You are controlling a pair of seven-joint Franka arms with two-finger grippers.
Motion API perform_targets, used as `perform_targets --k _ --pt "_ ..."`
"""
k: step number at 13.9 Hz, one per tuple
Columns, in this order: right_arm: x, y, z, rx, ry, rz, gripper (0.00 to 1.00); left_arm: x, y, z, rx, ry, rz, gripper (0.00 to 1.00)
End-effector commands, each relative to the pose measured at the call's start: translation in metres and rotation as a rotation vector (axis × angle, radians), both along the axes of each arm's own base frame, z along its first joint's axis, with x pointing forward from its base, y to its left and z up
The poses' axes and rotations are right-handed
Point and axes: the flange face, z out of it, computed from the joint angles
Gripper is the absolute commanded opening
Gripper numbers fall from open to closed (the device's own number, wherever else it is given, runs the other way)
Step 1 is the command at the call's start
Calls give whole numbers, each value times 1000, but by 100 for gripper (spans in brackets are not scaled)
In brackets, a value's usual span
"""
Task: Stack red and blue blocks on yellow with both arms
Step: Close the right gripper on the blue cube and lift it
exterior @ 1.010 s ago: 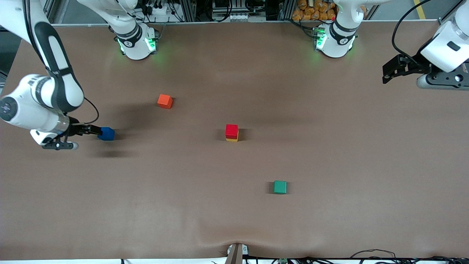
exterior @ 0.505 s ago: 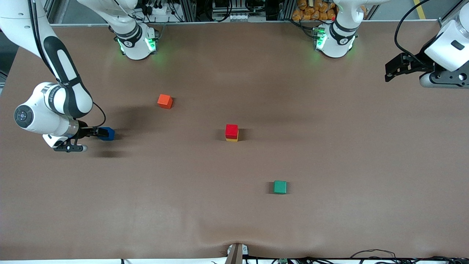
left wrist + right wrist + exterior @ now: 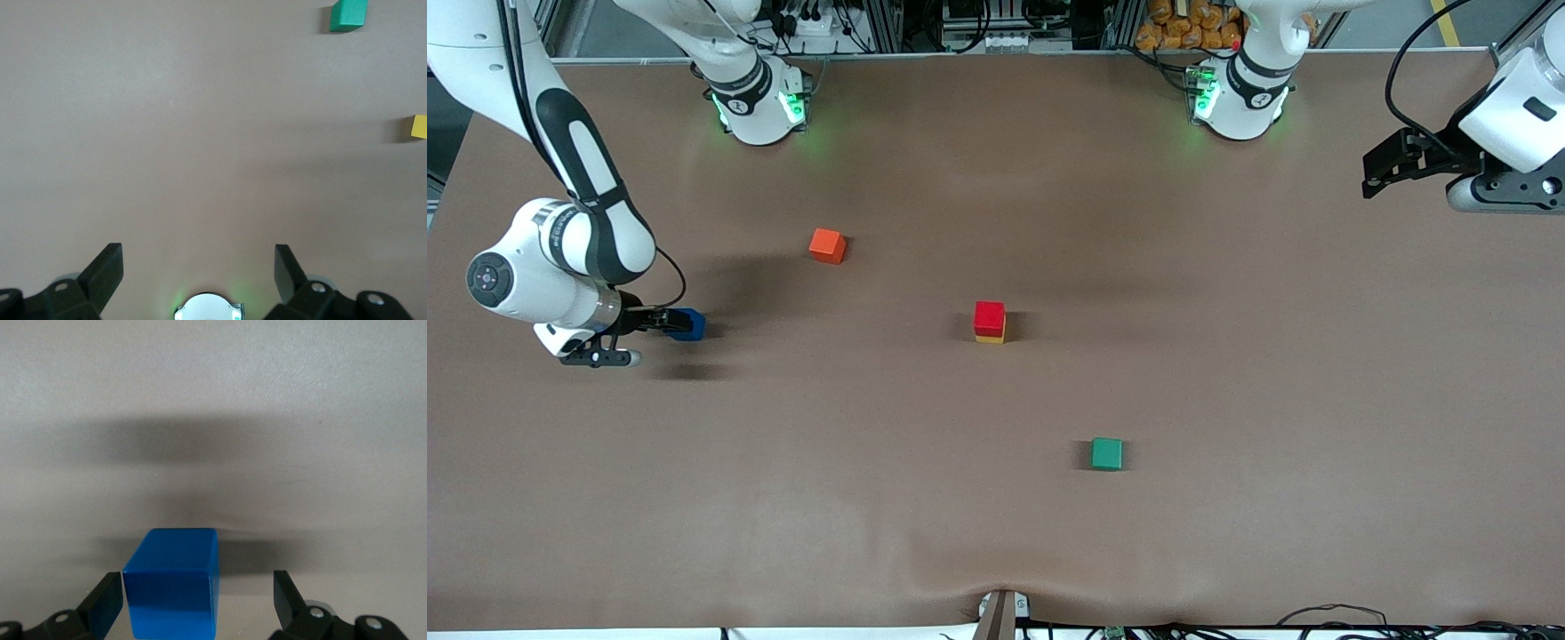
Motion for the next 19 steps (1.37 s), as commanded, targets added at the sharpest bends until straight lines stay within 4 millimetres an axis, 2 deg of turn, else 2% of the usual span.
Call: perform_targets --k 1,2,3,4,5,7,8,9,11,13,15,19 --pt "-6 3 -3 9 -7 -11 97 -8 4 9 -4 -7 -1 100" --pt "-6 3 -3 9 -5 -11 74 -9 4 7 -2 0 4 100" --pt "-6 5 -5 9 -2 -8 58 -11 5 4 1 28 9 100" --pt "-5 5 -5 9 -4 -7 47 -13 11 4 3 41 20 100" --pt "-6 5 -6 10 -1 -7 41 -13 14 5 1 41 22 100" --pt "-6 5 -6 10 -2 -11 39 -12 15 5 -1 38 22 100" --pt "-6 4 -6 10 -2 -13 17 -12 14 4 -1 40 23 100" --pt "-6 4 -5 11 -1 -11 0 -12 14 3 1 43 22 100" --pt "-5 10 -1 19 18 -1 0 -12 15 3 1 41 23 100" --pt "2 16 17 38 64 13 0 -12 16 2 2 44 25 100" --pt "8 23 45 55 92 30 0 -12 15 1 3 47 25 100" --pt "10 65 105 76 113 106 0 -11 15 -1 4 50 27 100"
